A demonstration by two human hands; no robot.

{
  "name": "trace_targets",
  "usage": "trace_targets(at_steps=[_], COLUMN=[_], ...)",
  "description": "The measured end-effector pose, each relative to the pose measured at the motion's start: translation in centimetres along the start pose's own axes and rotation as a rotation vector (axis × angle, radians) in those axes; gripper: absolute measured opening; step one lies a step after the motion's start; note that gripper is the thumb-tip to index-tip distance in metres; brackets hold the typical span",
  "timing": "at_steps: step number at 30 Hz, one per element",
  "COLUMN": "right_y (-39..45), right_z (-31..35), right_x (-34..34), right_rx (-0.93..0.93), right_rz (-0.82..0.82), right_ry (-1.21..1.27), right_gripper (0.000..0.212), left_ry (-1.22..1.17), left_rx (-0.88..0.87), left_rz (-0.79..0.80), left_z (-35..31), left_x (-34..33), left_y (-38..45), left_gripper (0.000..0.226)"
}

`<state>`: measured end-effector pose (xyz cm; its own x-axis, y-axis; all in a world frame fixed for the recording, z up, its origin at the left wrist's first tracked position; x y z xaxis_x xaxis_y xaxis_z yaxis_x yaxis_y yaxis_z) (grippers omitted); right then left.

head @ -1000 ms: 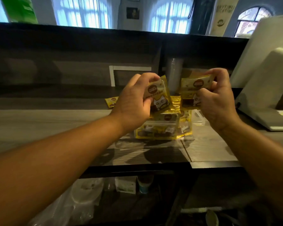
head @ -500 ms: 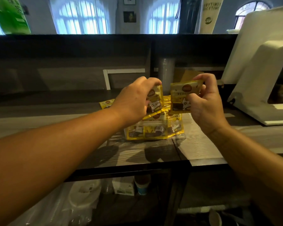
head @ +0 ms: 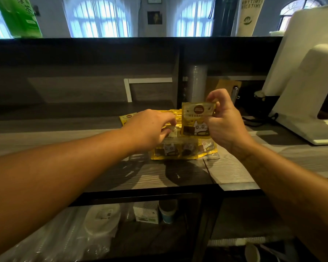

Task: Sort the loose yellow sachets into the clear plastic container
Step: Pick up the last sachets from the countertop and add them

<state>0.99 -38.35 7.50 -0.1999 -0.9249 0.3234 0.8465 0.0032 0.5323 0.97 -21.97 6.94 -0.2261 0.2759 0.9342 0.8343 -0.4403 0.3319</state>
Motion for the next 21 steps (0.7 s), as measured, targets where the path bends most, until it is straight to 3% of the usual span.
trace_targets(at_steps=[6, 13, 21], right_y=[0.1, 0.1, 0.1], right_z=[0.1, -0.6, -0.7], right_x=[-0.7, -1.6, -2.2], right_rx=[0.027, 0.051, 0.049], right_rz=[0.055, 0.188, 0.240], right_ry=[-0.189, -0.518, -0.568], right_gripper=[0.023, 0.018, 0.016], left_ry=[-0.036, -0.138, -0.205], left_rx=[0.077, 0.090, 0.041], left_rz=[0.009, 0.043, 0.082], left_z=[0.5, 0.3, 0.2], left_x=[-0.2, -0.6, -0.8], left_y=[0.4, 0.2, -0.2], left_gripper=[0.027, 0.032, 0.025])
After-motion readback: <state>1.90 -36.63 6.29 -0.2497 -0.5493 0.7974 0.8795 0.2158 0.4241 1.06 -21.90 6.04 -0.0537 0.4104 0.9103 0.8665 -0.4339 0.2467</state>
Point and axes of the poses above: each hand's wrist, its own y-axis towards the middle knuckle, its own x-axis out of the back of the hand, z = x × y, the point moved 10 cm from there along y, towards the middle knuckle, and after that the axes turned 4 degrees about x, right-handed, at the moved point
